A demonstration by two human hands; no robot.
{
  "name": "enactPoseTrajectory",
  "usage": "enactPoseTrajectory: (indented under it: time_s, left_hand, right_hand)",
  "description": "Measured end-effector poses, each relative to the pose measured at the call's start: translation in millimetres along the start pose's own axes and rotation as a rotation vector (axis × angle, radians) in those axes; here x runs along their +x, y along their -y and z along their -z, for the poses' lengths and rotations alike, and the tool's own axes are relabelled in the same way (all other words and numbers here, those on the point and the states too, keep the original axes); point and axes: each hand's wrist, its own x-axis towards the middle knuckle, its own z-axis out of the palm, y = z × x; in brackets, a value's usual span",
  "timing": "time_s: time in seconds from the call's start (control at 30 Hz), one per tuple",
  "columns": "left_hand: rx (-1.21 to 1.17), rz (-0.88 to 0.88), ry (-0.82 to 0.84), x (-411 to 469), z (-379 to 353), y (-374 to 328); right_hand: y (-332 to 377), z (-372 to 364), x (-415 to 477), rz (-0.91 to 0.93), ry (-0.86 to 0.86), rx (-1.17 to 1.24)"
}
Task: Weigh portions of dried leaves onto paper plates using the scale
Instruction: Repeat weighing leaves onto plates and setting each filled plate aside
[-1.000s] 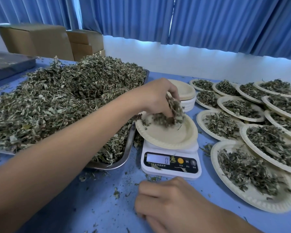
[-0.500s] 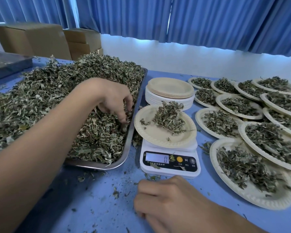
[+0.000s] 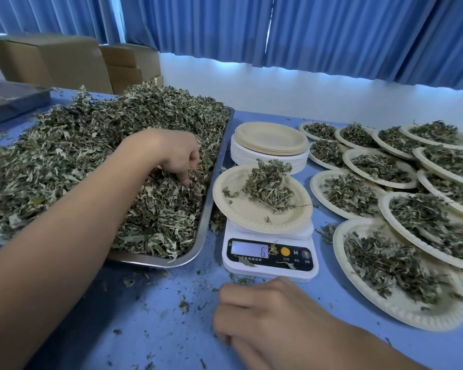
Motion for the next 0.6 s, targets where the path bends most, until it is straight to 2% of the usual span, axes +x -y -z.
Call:
enactPoseTrajectory:
  time_s: [0.13,0.23,0.3,0.4,0.47,0.6]
  left_hand:
    - [-0.108,-0.028,-0.136,-9,11,-5]
    - [-0.247,-0.067,-0.384,-15,20,-15]
    - [-0.392,-0.16,-0.492,-19,23,-24]
    - [-0.597,-0.3,-0.401,-28,23,-39]
    - [-0.601,-0.33,-0.3,-31,19,-46]
    - [-0.534,-0.269,-0.349,-23,15,-44]
  right_hand:
    - [0,-1,1,0.001,-0.003,0.017]
    - [-1,-1,1,0.003,-0.003,0.022]
    - [-2,-1,1,0.0,-0.001,0.018]
    - [-2,-2,1,0.001,-0.006,0.01]
    - [-2,-2,0,0.002,-0.012,0.007]
    - [-1,0,0,0.003,0.001,0.013]
